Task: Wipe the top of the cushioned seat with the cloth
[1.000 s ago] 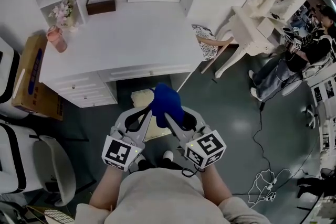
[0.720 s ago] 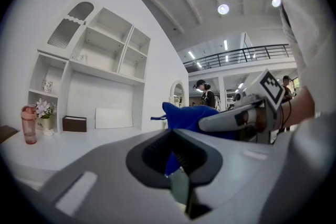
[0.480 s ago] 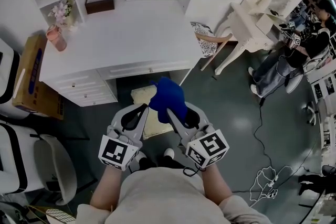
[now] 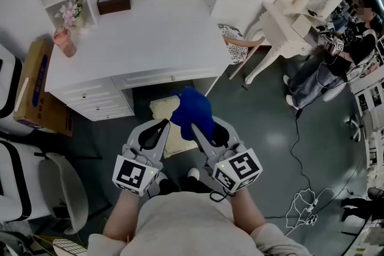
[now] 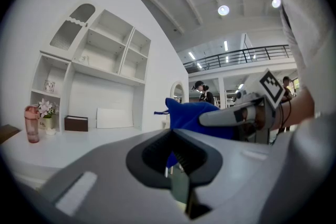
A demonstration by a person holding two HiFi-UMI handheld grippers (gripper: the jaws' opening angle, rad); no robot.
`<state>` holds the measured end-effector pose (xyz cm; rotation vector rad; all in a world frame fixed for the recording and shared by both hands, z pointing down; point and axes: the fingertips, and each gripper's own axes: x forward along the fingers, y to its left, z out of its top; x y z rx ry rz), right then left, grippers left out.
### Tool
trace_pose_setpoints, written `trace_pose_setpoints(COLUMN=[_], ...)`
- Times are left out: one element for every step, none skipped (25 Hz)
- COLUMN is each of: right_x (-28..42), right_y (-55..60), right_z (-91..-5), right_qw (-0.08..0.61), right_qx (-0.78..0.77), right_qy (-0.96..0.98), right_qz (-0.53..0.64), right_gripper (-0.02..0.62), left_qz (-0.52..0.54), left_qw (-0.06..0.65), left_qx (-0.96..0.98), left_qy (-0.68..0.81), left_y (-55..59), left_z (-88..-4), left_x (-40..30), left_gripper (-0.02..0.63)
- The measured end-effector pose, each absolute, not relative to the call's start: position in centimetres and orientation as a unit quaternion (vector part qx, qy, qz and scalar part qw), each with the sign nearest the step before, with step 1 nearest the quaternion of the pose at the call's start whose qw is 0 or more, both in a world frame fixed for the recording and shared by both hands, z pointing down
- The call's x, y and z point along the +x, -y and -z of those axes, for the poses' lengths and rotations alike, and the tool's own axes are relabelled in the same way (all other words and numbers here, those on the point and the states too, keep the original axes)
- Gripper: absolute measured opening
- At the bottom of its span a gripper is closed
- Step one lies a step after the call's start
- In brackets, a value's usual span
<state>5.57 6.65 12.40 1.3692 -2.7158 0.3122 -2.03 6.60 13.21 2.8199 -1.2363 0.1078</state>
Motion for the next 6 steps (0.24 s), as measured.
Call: trace_pose_setpoints(right_x=[5.57, 5.54, 5.47, 5.37, 5.25, 5.13], right_y=[-6.69, -6.7, -6.67, -6.61, -6.53, -6.45], right_z=[-12.42, -12.43, -12.43, -12.43, -12.41, -12.4], right_qw=[0.042, 0.041, 0.041, 0.042, 0.042, 0.043], right_qx=[0.448, 0.448, 0.448, 0.448, 0.448, 0.448], right_qy=[0.887, 0.887, 0.887, 0.887, 0.887, 0.887], right_qz=[-0.102, -0.102, -0.102, -0.102, -0.101, -0.101], right_gripper=[0.12, 0.12, 0.12, 0.12, 0.12, 0.12], left_qz=[-0.035, -0.035, -0.036, -0.036, -0.036, -0.036], left_qw=[0.028, 0.028, 0.032, 0.036, 0.038, 0.04], left_qx=[0.915, 0.915, 0.915, 0.914, 0.914, 0.914], left_qy=[0.401, 0.401, 0.402, 0.402, 0.402, 0.403], left_y=[-6.64, -6.65, -6.66, -6.64, -6.6, -6.55], left_z=[-13.3, -13.35, -13.37, -13.37, -13.39, -13.4], left_x=[-2.11, -2.19, -2.27, -2.38, -2.51, -2.65], left_gripper=[0.0, 0.0, 0.0, 0.0, 0.0, 0.0])
